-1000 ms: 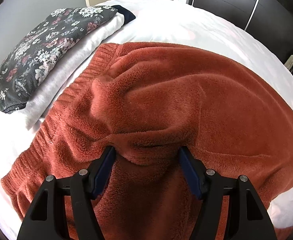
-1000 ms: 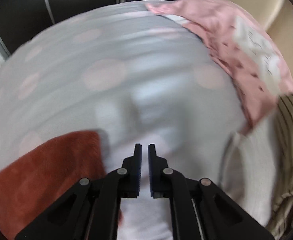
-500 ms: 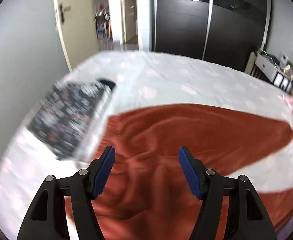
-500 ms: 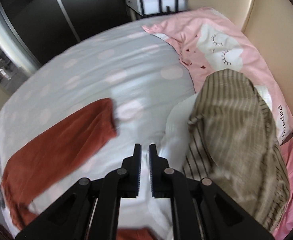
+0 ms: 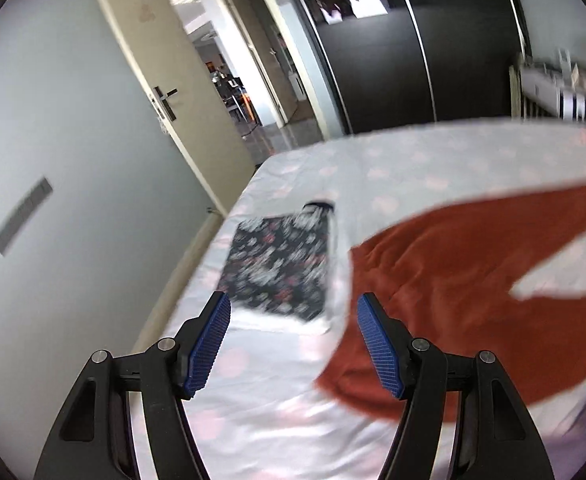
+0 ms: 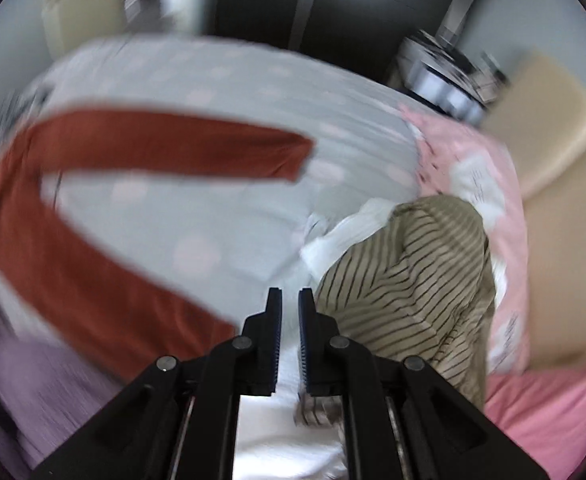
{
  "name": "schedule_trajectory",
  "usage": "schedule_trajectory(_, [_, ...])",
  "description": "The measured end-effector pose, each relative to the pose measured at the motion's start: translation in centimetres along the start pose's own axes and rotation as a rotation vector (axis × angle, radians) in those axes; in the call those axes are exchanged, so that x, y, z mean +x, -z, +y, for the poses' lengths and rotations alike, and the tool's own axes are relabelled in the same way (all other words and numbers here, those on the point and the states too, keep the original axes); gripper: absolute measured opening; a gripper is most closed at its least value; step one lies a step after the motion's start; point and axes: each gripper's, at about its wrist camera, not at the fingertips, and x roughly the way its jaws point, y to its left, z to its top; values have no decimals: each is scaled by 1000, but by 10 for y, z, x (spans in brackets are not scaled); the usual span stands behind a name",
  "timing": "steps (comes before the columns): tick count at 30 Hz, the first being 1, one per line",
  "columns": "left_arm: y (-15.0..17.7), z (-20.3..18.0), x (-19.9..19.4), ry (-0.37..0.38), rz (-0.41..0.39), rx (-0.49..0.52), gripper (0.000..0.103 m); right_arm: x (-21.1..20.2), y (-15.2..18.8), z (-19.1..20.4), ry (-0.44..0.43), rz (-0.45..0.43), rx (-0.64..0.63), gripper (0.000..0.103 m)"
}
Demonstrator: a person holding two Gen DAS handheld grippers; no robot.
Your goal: Fold clothes
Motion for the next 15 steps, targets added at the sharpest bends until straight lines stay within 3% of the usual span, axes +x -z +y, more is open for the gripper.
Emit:
schedule_trajectory(7, [61, -32, 32, 41, 149, 205, 67, 48, 63, 70, -100, 135, -274, 9])
schedule_trajectory(11, [93, -46, 67, 47, 263, 250, 68, 72, 79, 82, -95, 152, -383, 22])
schedule_trajectory(15, [112, -53, 93, 66, 337, 261, 68, 87, 84, 92, -68, 174, -495, 22])
